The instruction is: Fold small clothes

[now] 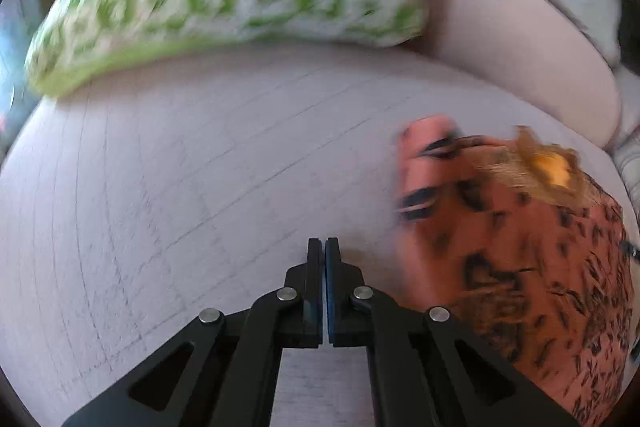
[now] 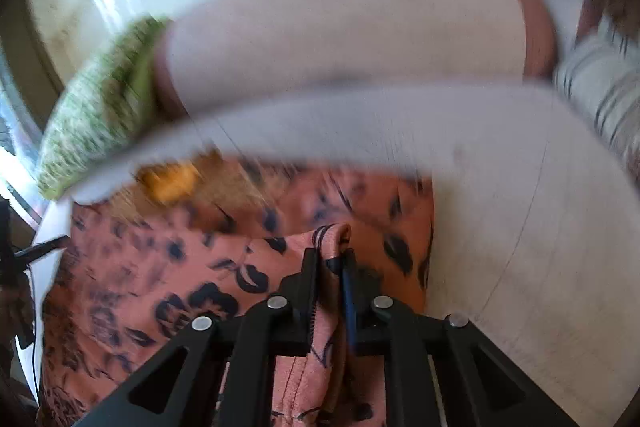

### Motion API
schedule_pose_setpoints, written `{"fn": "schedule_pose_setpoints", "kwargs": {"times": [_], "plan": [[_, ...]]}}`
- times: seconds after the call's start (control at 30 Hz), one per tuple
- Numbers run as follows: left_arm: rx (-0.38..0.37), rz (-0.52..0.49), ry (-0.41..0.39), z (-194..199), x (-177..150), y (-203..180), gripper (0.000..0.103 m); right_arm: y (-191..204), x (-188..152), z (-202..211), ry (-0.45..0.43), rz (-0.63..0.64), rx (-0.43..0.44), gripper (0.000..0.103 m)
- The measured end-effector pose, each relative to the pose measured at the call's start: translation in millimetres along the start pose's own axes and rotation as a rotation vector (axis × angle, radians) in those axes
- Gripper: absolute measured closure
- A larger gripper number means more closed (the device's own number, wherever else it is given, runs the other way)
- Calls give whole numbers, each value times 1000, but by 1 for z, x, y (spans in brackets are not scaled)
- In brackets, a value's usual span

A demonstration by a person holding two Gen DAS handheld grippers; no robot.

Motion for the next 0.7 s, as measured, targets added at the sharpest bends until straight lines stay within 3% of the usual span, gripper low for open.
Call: {"fn": "schedule_pose_setpoints", "kwargs": {"times": [0.07, 0.13, 0.2, 0.23, 0.27, 0.3, 0.33, 0.37, 0.4, 0.47, 0.5, 0.53, 0.6, 0.63, 0.67, 0.7], "plan": [[-5, -23, -37, 11, 2, 0, 102, -6, -4, -3, -7, -37, 19, 87], [-102, -17, -80, 28, 7, -7, 98, -7, -3, 1, -2, -41, 22, 85], [-156, -56, -115, 41, 13, -19, 72, -7, -1, 8, -5, -41, 19, 83], [-168, -78, -135, 46, 16, -28, 48, -7, 1, 14, -19, -41, 21, 79], [-173, -88, -142, 48, 18, -33, 39, -7, 4, 23, -43, -50, 24, 69], [-183, -109, -147, 48, 20, -41, 40, -7, 6, 29, -60, -59, 25, 59], [-193, -134, -143, 45, 21, -48, 40, -7, 8, 33, -74, -68, 25, 34], [-187, -142, -134, 40, 23, -51, 40, -5, 9, 42, -104, -82, 40, 29], [-156, -144, -93, 26, 23, -55, 40, 0, 10, 46, -114, -81, 69, 29], [-99, -151, -17, 4, 21, -54, 80, 12, 10, 44, -61, -73, 198, 29], [-70, -126, 22, -9, 18, -50, 79, 17, 9, 36, -13, -75, 267, 29], [-76, -90, 11, -11, 20, -47, 78, 18, 5, 17, 68, -73, 290, 29], [-27, -61, 4, -8, 26, -46, 80, -2, -3, -17, 165, -137, 230, 47], [9, -66, -7, -6, 27, -43, 83, -11, 0, -16, 135, -185, 231, 60], [63, -42, -9, -6, 28, -36, 93, -15, 3, -12, 118, -212, 221, 63], [84, 11, 22, -8, 27, -27, 93, -17, 5, -4, 86, -222, 182, 62]]}}
Point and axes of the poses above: each gripper's, at about its wrist camera, not at the fingertips, and z roughly against the way its jaws point, y to its left, x to its top, the point moved 4 cm from there along -z, roughly the way its jaws point, and after that the axes turned 6 degrees about -z, right-handed, at the moved point
